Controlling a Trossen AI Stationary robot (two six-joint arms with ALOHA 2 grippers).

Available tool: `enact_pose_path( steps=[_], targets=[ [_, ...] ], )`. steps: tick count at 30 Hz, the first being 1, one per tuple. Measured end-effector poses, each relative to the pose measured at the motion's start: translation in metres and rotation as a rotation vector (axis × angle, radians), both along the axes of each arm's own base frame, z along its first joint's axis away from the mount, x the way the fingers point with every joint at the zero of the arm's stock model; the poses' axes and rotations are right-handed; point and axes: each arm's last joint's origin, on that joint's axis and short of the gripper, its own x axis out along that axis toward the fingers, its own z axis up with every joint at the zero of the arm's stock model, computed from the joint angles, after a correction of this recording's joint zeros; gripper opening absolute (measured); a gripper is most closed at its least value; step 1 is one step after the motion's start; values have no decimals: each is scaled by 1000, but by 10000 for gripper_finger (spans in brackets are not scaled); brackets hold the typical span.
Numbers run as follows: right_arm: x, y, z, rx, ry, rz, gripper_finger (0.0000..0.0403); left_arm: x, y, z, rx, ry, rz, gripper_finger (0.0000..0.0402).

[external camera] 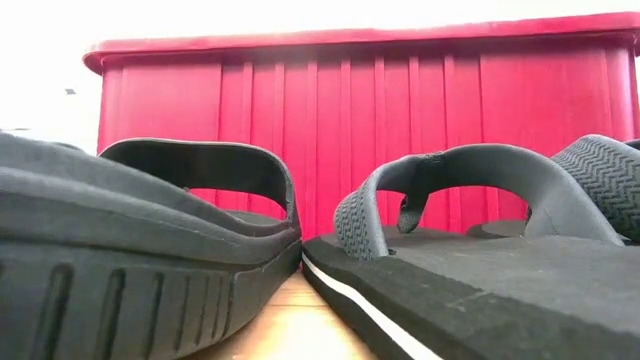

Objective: Pick and place slides into bin
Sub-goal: Put the right black slide into the bin

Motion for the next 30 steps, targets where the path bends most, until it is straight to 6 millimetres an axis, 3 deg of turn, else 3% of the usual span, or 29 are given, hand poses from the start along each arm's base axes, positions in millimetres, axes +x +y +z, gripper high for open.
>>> enact_pose_path(
  steps=[15, 21, 24, 30],
  targets=[
    [-12, -15, -49, -92, 175, 52, 86, 0, 0, 0, 0, 0, 0, 147],
    [-19, -19, -45, -43, 303, 42, 86, 0, 0, 0, 3, 1, -3, 147],
    [-22, -24, -35, -37, 266, 32, 86, 0, 0, 0, 4, 1, -3, 147],
    [-27, -45, -19, -194, 68, -142, 86, 0, 0, 0, 2, 0, -2, 147]
  ],
)
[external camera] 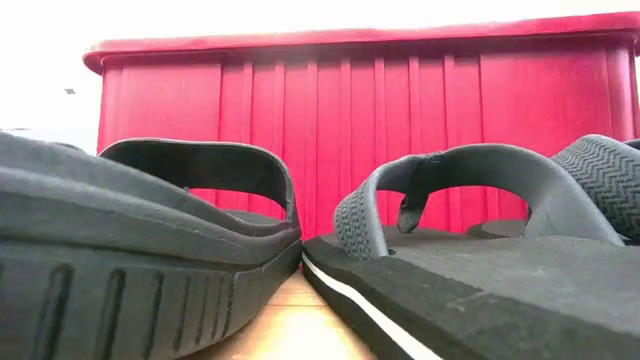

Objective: Pick and place slides into bin
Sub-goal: Put the right black slide into the bin

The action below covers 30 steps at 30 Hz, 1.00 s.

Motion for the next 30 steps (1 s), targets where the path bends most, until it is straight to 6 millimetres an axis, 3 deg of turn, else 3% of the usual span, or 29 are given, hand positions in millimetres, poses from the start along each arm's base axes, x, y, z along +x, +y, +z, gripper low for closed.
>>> enact_pose_path(
  steps=[8, 13, 16, 23, 30],
  targets=[
    [1, -1, -6, -118, -40, 116, 86, 0, 0, 0, 3, 1, -2, 147],
    [-8, -13, -9, -232, 60, 91, 86, 0, 0, 0, 3, 1, -3, 147],
    [-9, -16, -13, -268, 36, 83, 86, 0, 0, 0, 3, 1, -3, 147],
    [-12, -19, -44, -204, 13, 67, 86, 0, 0, 0, 5, 1, -4, 147],
    [-17, -26, -43, -169, -17, 87, 86, 0, 0, 0, 12, 5, -11, 147]
  ],
)
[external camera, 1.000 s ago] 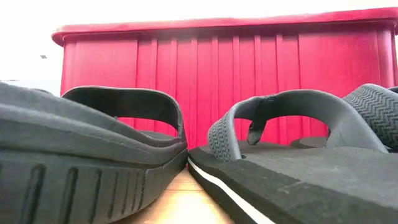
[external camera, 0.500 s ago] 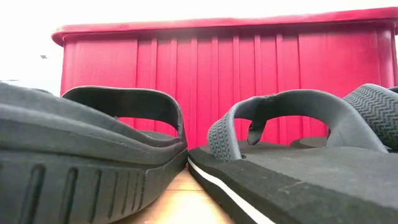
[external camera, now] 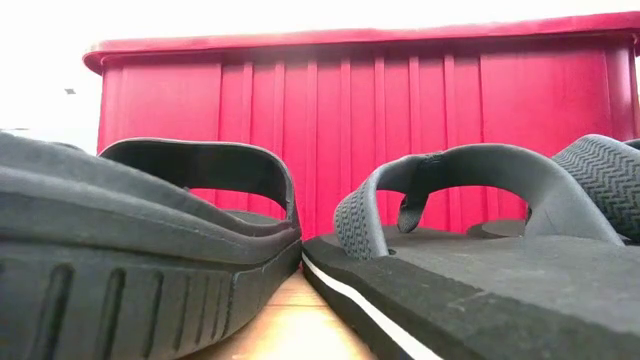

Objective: Pick and place slides into bin
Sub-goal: Put the right black slide into the bin

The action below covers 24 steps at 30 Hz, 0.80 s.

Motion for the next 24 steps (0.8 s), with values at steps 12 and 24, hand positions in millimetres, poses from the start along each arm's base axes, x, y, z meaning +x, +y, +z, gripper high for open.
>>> enact_pose_path(
  steps=[12, 24],
  targets=[
    [-14, -19, -10, 204, -135, -47, 86, 0, 0, 0, 3, 2, -3, 147],
    [-35, -46, -35, 395, -234, -102, 86, 0, 0, 0, 4, 2, -4, 147]
  ],
)
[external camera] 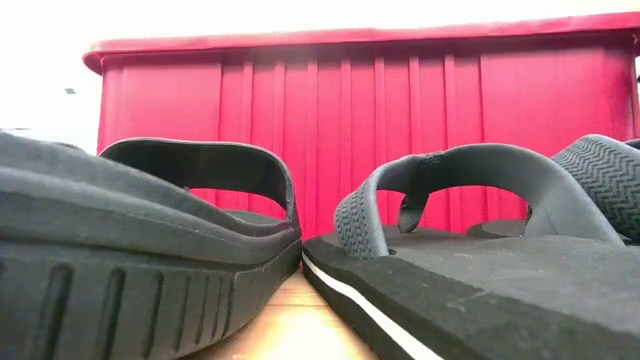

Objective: Pick and place slides into bin
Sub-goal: Put the right black slide into the bin

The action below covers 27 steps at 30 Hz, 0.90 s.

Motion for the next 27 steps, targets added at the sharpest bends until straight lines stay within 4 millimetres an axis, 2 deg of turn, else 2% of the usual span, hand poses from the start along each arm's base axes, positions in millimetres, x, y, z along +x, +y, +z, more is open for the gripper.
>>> enact_pose_path(
  steps=[5, 14, 17, 27],
  targets=[
    [-6, -8, -7, 96, -63, -10, 86, 0, 0, 0, -1, -1, 1, 147],
    [-14, -18, -38, 356, -175, -65, 86, 0, 0, 0, -6, -3, 6, 147],
    [-12, -15, -30, 464, -230, -75, 86, 0, 0, 0, -7, -4, 7, 147],
    [-13, -17, -35, 407, -208, -78, 86, 0, 0, 0, -8, -5, 8, 147]
  ],
)
